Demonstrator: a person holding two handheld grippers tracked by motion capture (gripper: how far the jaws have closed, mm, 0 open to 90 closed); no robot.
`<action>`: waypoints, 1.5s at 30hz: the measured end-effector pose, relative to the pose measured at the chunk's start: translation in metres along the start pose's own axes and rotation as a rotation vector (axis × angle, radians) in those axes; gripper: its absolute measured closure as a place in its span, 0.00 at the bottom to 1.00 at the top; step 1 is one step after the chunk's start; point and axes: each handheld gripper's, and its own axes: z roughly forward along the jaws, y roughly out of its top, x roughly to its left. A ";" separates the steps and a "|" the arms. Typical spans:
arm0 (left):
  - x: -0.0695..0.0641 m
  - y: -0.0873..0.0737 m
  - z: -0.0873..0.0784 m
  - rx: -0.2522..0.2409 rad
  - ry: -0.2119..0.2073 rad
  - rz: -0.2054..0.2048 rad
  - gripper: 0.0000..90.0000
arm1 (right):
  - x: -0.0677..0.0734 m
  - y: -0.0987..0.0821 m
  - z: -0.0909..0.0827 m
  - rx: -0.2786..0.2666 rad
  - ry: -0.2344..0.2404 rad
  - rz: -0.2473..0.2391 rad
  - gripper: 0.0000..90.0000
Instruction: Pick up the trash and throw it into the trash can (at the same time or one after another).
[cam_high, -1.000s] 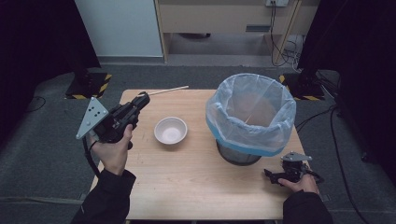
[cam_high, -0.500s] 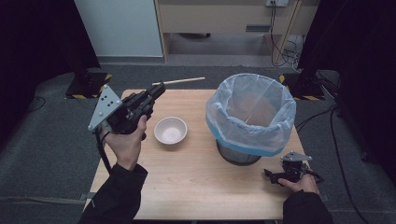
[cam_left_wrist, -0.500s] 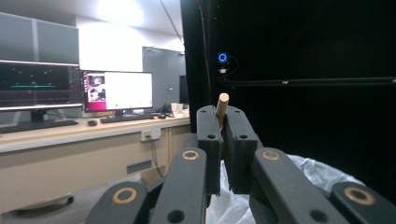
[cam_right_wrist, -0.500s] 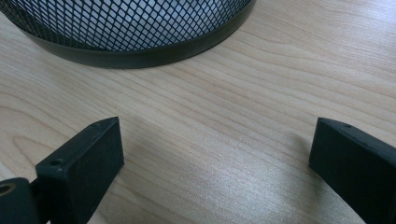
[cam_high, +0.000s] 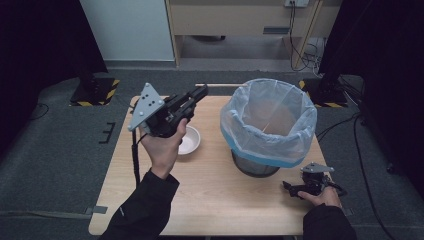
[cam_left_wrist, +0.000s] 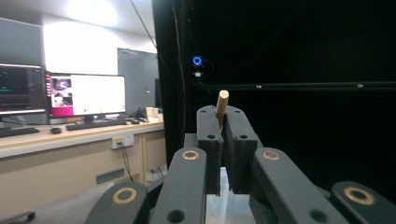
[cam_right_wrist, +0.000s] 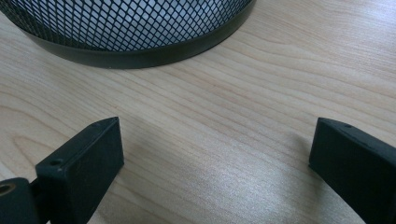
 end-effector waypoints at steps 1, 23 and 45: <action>-0.002 -0.002 0.005 0.006 -0.006 -0.001 0.95 | 0.000 0.000 0.000 0.000 0.000 -0.001 0.04; -0.022 -0.054 0.076 0.155 -0.136 -0.109 0.69 | 0.000 0.000 0.000 -0.001 0.001 -0.004 0.04; 0.095 -0.102 -0.042 0.323 0.229 -0.091 0.29 | 0.000 0.000 0.000 -0.001 0.002 -0.005 0.04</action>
